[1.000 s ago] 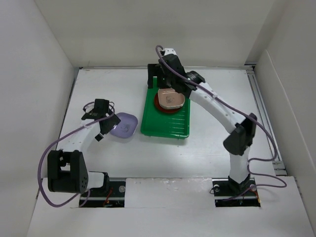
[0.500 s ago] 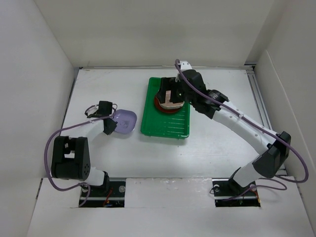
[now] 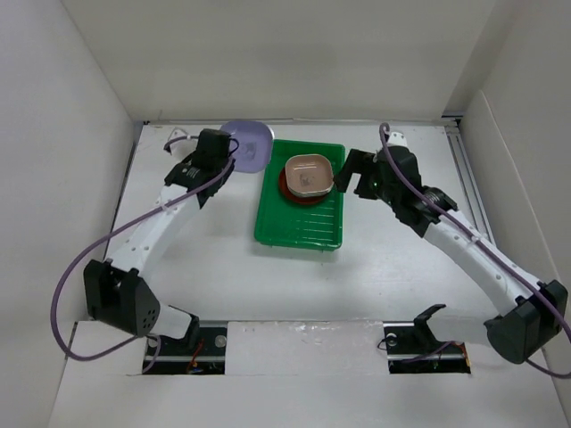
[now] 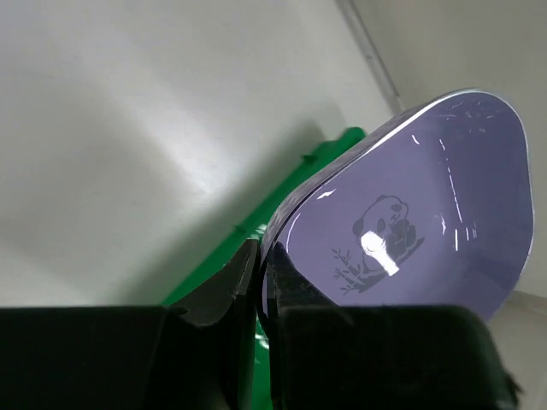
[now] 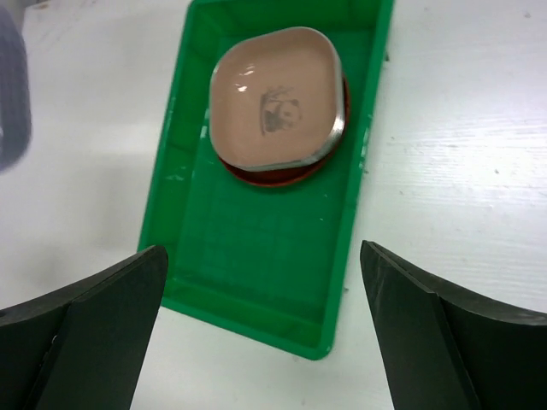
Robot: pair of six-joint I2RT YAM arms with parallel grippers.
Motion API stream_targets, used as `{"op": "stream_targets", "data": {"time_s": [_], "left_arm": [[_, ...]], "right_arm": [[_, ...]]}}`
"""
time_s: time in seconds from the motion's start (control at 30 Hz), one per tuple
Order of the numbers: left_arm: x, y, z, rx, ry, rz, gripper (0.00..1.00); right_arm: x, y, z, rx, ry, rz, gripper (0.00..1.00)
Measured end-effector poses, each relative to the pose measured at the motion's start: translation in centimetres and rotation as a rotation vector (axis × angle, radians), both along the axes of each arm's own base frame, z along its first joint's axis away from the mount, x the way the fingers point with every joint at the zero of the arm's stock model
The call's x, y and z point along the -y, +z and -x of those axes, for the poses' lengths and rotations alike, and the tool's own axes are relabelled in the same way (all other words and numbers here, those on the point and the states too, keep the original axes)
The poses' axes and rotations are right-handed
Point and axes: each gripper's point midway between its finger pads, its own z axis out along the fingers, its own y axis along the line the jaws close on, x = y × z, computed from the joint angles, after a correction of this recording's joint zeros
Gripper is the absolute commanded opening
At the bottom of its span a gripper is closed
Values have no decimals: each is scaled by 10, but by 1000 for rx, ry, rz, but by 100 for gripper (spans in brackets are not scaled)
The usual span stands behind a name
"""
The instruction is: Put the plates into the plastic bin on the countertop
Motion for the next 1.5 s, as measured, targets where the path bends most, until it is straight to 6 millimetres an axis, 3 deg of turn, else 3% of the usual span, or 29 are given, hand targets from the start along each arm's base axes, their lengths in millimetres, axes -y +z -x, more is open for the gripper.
{"op": "stream_targets", "data": {"time_s": [0.07,0.13,0.23,0.37,0.47,0.57,0.67,0.7,0.77,0.83,0.87,0.93,1.03,1.17,1.23,1.33,1.43,1.5], "left_arm": [[27,16,-17,33,-23,43,0],[54,16,-35,37,-40,85,0],[95,-13,-51,-11,-56,146,0],[143,-69,-46,-134,-60,181,0],[175,-87,-49,-182,-62,196,0],[197,-87,-60,-175,-63,232,0],[202,-82,-68,-168,-55,267,3],[203,-81,-69,-168,-52,275,7],[204,-82,-70,-175,-46,289,23],[203,-84,-69,-184,-36,299,56],[203,-85,-69,-188,-34,302,89],[204,-85,-69,-187,-37,306,100],[207,-81,-67,-176,-49,306,100],[211,-45,-58,-99,-107,266,100],[214,-8,-47,-33,-167,235,100],[211,64,-31,100,-263,188,100],[177,129,-10,229,-283,116,100],[141,153,11,277,-260,57,100]], "right_arm": [[13,-9,3,-20,-29,-1,100],[17,-6,10,-14,-31,-13,100],[21,14,20,30,-29,-48,100],[30,41,32,95,-36,-95,100],[36,53,43,123,-37,-112,100],[42,61,52,141,-37,-126,100],[46,65,60,150,-38,-130,100],[47,65,62,149,-38,-129,100],[49,63,64,144,-37,-126,100],[50,62,66,139,-38,-123,100],[50,61,66,136,-38,-121,100],[50,61,66,135,-38,-120,100],[50,61,66,135,-38,-119,100],[51,60,66,136,-41,-112,100],[53,58,67,129,-45,-105,100],[62,56,70,114,-74,-71,100],[74,65,77,122,-117,-39,100],[80,76,85,144,-129,-36,100]]}}
